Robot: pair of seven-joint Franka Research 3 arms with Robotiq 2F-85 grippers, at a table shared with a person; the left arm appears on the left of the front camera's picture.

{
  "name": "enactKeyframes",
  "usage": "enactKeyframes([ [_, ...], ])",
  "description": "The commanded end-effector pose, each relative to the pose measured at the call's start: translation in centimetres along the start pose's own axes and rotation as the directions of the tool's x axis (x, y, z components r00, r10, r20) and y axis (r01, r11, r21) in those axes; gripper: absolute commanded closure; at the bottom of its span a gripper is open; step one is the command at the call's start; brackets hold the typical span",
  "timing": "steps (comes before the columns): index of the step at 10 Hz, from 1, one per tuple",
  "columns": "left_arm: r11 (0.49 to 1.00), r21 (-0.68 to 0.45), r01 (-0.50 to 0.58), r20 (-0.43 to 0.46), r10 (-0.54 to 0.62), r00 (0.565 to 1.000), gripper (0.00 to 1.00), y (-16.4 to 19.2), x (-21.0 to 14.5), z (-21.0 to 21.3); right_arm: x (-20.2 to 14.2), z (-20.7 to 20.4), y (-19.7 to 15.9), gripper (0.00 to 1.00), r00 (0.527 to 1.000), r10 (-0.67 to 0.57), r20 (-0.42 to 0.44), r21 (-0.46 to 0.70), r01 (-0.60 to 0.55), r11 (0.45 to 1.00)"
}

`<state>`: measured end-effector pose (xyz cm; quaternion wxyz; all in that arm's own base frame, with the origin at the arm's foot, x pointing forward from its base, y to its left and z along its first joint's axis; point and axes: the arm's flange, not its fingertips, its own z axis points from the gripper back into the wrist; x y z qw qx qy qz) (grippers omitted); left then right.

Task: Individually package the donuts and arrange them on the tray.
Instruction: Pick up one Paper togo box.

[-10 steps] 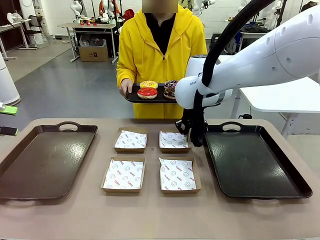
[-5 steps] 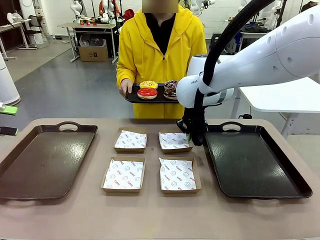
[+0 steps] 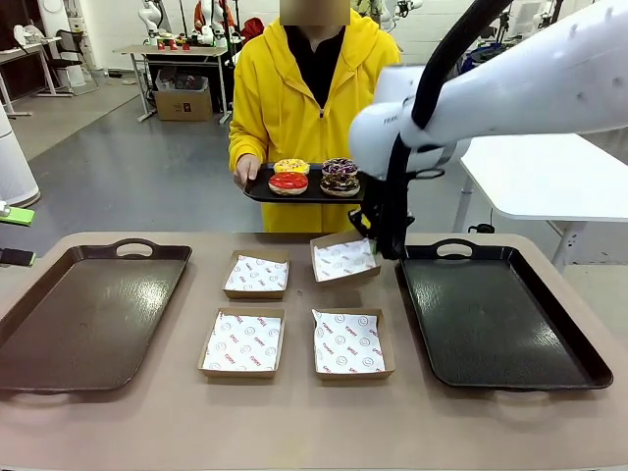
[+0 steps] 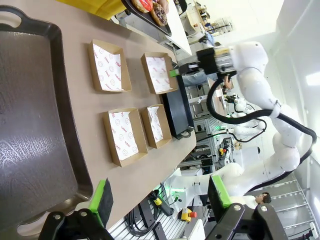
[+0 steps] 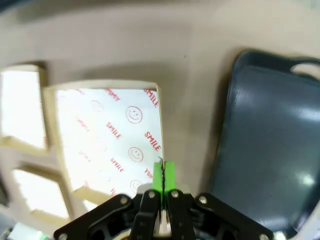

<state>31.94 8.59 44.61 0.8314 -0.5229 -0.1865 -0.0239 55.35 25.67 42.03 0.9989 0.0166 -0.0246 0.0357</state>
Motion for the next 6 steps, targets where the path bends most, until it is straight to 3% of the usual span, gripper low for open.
enactKeyframes([
  [1,1.000,-0.006,0.001,0.004,-0.001,1.000,0.00,0.0,-0.1,0.1,-0.5,3.0,-0.7,1.00,0.999,-0.040,0.003,-0.045,0.041,0.998],
  [6,1.000,-0.006,0.001,0.004,-0.001,1.000,0.00,0.0,-0.1,0.1,1.1,10.0,-1.8,1.00,0.992,-0.128,0.019,-0.020,0.128,0.992],
])
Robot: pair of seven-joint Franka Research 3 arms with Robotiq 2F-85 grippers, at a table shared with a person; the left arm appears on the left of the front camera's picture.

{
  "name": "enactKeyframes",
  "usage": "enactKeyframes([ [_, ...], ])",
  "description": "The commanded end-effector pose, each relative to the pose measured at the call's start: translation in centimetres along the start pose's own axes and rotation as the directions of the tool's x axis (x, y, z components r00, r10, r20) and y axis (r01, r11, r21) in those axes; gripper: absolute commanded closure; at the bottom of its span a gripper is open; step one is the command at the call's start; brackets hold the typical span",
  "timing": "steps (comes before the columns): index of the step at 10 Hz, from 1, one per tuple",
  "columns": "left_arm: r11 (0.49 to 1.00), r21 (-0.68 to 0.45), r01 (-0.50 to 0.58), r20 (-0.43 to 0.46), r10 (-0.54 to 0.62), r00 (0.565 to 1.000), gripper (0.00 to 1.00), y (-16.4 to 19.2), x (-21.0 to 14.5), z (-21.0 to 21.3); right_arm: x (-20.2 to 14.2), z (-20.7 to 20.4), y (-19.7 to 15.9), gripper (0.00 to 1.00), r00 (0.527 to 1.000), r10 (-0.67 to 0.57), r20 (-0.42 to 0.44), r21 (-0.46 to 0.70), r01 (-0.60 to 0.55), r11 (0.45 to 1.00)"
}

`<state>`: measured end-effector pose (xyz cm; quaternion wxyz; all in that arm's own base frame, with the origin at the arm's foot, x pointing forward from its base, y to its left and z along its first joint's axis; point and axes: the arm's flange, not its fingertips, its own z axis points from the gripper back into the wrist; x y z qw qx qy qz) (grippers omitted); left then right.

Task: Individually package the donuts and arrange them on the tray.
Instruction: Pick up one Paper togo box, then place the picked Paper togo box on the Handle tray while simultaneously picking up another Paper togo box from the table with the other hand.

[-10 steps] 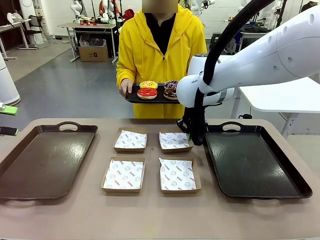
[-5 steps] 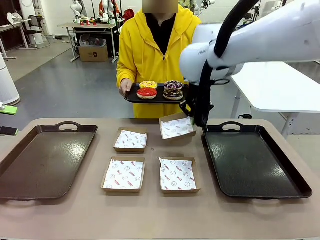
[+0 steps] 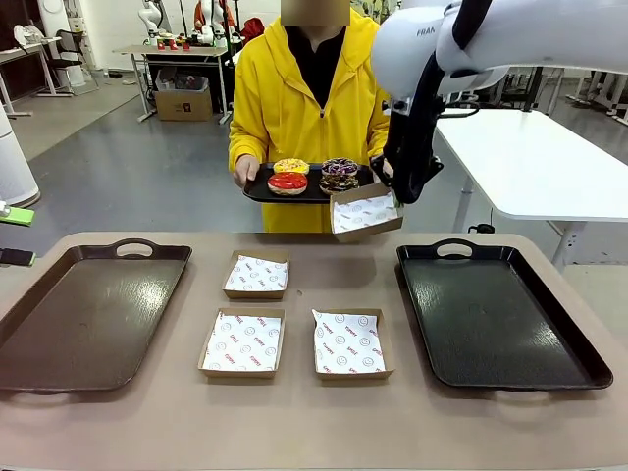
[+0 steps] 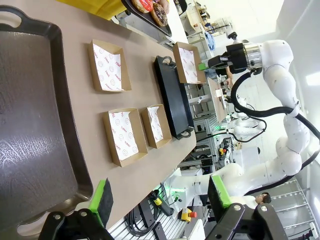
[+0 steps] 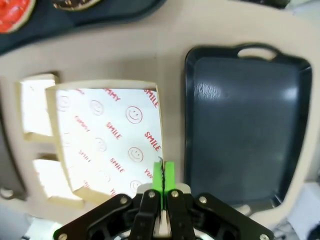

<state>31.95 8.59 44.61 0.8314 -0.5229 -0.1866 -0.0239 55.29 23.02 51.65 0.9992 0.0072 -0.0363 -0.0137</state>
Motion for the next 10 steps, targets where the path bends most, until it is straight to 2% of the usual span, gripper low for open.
enactKeyframes([
  [1,1.000,-0.006,0.001,0.004,-0.001,1.000,0.00,0.0,-0.1,0.1,1.3,0.7,0.6,1.00,0.999,-0.034,-0.005,0.010,0.034,0.999],
  [2,1.000,-0.006,0.001,0.004,-0.001,1.000,0.00,0.0,-0.1,0.1,1.8,0.5,0.6,1.00,0.999,-0.032,-0.015,0.011,0.032,0.999],
  [3,1.000,-0.006,0.001,0.004,-0.001,1.000,0.00,0.0,-0.1,0.1,2.4,-0.4,0.8,1.00,0.998,0.038,-0.048,0.005,-0.038,0.999],
  [4,1.000,-0.006,0.001,0.004,-0.001,1.000,0.00,0.0,-0.1,0.1,0.8,0.9,0.1,1.00,1.000,-0.007,0.008,0.007,0.007,1.000],
  [10,1.000,-0.006,0.001,0.004,-0.001,1.000,0.00,0.0,-0.1,0.1,0.8,0.9,0.1,1.00,1.000,-0.007,0.008,0.007,0.007,1.000],
])
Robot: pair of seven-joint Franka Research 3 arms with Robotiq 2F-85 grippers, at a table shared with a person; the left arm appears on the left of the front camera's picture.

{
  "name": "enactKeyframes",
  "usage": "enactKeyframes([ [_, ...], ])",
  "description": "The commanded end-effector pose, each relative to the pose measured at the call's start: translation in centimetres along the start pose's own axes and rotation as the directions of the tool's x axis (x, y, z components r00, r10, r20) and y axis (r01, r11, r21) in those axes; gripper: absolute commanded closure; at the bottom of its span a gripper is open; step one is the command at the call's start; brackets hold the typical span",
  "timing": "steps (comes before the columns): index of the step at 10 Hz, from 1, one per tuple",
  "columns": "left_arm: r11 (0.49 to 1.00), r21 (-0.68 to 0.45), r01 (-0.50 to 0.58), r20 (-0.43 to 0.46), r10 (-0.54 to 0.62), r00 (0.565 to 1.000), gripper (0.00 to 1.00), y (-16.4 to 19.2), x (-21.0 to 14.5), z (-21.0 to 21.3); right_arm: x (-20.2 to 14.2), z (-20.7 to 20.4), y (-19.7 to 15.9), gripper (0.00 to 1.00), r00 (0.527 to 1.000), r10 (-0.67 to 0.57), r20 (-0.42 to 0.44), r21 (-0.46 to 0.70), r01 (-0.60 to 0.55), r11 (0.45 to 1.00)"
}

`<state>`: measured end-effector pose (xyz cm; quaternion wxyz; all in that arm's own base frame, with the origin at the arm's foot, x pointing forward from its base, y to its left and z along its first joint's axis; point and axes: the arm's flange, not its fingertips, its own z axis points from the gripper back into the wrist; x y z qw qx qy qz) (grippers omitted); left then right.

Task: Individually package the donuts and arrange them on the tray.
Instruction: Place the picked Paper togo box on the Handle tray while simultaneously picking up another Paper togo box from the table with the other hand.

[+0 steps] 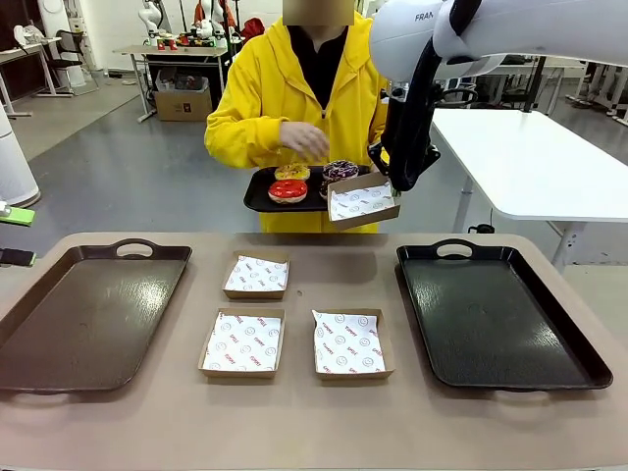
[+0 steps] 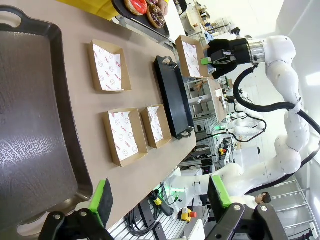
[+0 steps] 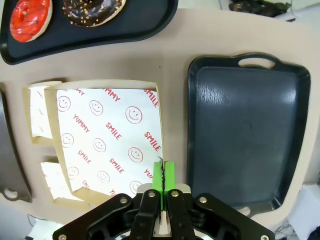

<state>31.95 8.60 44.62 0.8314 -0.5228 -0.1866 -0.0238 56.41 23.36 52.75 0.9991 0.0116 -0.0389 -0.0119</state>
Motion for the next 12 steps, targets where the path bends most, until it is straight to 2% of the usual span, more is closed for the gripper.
enactKeyframes([
  [1,1.000,-0.006,0.001,0.004,-0.001,1.000,0.00,-0.02,-0.06,0.11,-0.37,-0.16,-0.28,1.00,1.000,-0.011,0.003,-0.002,0.011,1.000],
  [12,1.000,-0.006,0.001,0.004,-0.001,1.000,0.00,-0.02,-0.06,0.11,-0.37,-0.16,-0.28,1.00,1.000,-0.011,0.003,-0.002,0.011,1.000],
])
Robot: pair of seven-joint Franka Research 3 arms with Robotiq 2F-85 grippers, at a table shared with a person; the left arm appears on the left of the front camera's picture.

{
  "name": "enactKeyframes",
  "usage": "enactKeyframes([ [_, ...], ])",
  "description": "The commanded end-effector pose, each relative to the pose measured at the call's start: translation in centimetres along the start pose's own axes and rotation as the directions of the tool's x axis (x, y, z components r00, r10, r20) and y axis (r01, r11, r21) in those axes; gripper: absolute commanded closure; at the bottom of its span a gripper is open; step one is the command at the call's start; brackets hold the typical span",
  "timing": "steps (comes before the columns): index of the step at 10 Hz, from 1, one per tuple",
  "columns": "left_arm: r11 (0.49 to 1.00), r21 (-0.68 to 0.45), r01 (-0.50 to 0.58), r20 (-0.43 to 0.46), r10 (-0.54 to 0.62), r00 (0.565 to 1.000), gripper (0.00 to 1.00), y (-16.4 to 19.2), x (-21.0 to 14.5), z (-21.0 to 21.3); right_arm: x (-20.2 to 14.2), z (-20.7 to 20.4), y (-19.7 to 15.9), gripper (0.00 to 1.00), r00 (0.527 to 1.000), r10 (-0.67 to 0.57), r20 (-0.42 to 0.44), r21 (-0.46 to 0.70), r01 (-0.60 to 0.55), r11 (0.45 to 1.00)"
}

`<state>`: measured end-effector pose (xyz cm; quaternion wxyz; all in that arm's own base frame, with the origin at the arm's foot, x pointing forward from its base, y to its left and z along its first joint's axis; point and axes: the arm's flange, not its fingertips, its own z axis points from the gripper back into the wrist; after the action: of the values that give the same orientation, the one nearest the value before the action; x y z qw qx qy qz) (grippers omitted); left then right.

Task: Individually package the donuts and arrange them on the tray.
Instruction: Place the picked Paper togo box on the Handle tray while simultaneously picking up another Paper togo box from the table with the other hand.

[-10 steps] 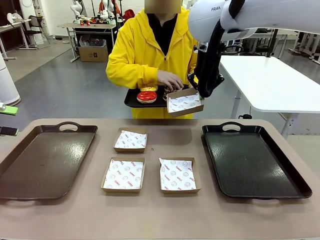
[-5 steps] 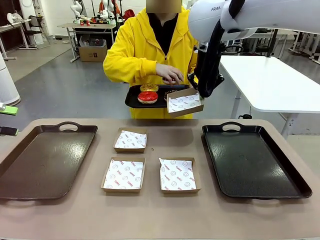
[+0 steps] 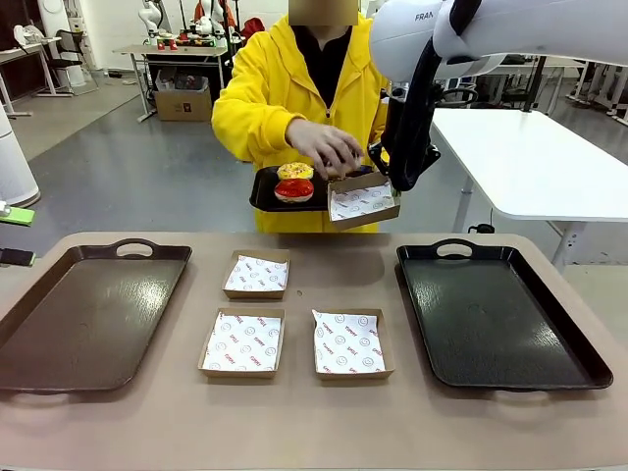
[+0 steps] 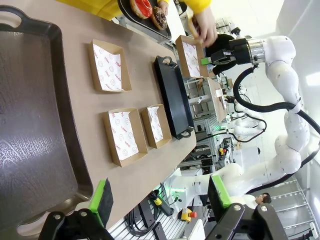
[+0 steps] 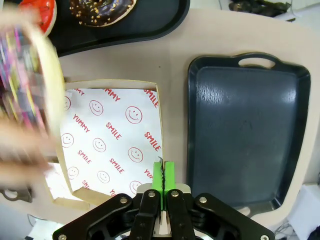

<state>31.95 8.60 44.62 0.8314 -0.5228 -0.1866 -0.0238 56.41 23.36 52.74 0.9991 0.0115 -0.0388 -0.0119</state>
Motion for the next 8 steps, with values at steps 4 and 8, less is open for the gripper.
enactKeyframes([
  [4,1.000,-0.006,0.001,0.004,-0.001,1.000,0.00,-0.02,-0.06,0.11,-0.37,-0.14,-0.28,1.00,1.000,-0.011,0.003,-0.002,0.011,1.000],
  [8,1.000,-0.006,0.001,0.004,-0.001,1.000,0.00,-0.02,-0.06,0.11,-0.37,-0.14,-0.28,1.00,1.000,-0.011,0.003,-0.002,0.011,1.000],
])
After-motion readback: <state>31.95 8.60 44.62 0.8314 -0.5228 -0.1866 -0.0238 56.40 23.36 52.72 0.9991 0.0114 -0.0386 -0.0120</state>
